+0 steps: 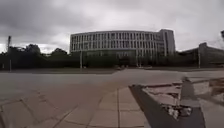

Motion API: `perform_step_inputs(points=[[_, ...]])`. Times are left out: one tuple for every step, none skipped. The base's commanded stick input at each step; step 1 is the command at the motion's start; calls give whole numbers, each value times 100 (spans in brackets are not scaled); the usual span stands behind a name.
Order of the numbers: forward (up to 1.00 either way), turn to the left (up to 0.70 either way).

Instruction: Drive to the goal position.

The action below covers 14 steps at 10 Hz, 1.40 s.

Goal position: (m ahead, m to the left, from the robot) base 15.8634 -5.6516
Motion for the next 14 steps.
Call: perform_step_inputs(points=[[70,-30],[70,-17],[70,0],[70,0],[70,0],[70,0],[70,0],[70,0],[70,0],[70,0],[70,0],[70,0],[70,0],[70,0]])
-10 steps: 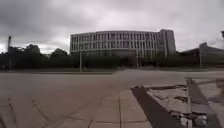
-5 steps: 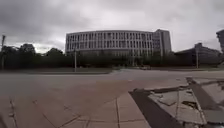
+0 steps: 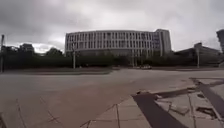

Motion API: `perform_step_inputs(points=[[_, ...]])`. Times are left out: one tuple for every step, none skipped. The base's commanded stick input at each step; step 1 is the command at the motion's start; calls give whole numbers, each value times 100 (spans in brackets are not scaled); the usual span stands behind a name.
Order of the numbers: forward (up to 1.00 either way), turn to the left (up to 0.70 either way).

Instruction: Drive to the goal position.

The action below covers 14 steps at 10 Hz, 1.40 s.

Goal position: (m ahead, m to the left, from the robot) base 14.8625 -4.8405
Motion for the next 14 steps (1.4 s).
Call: perform_step_inputs(points=[[70,0],[70,0],[70,0],[70,0],[70,0],[70,0],[70,0],[70,0],[70,0],[70,0],[70,0],[70,0],[70,0],[70,0]])
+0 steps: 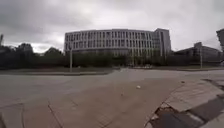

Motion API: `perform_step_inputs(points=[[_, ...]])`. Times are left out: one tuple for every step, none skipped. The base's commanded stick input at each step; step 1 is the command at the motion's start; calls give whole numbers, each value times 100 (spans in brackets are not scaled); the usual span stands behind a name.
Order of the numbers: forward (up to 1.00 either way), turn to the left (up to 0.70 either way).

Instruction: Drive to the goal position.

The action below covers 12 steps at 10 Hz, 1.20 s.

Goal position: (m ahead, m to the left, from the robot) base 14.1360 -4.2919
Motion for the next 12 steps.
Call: perform_step_inputs(points=[[70,0],[70,0],[70,0],[70,0],[70,0],[70,0],[70,0],[70,0],[70,0],[70,0],[70,0],[70,0]])
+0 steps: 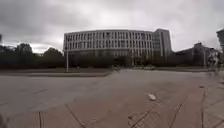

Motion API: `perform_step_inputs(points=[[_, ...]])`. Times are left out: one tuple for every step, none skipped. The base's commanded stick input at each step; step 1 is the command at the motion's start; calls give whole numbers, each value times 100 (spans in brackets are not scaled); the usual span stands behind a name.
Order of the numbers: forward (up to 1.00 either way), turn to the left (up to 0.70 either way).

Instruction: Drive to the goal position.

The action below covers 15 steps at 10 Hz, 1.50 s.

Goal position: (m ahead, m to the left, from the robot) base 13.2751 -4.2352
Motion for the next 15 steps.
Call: perform_step_inputs(points=[[70,0],[70,0],[70,0],[64,0],[48,0],[31,0],[14,0],[0,0],[0,0],[0,0],[0,0],[0,0],[0,0],[0,0],[0,0]])
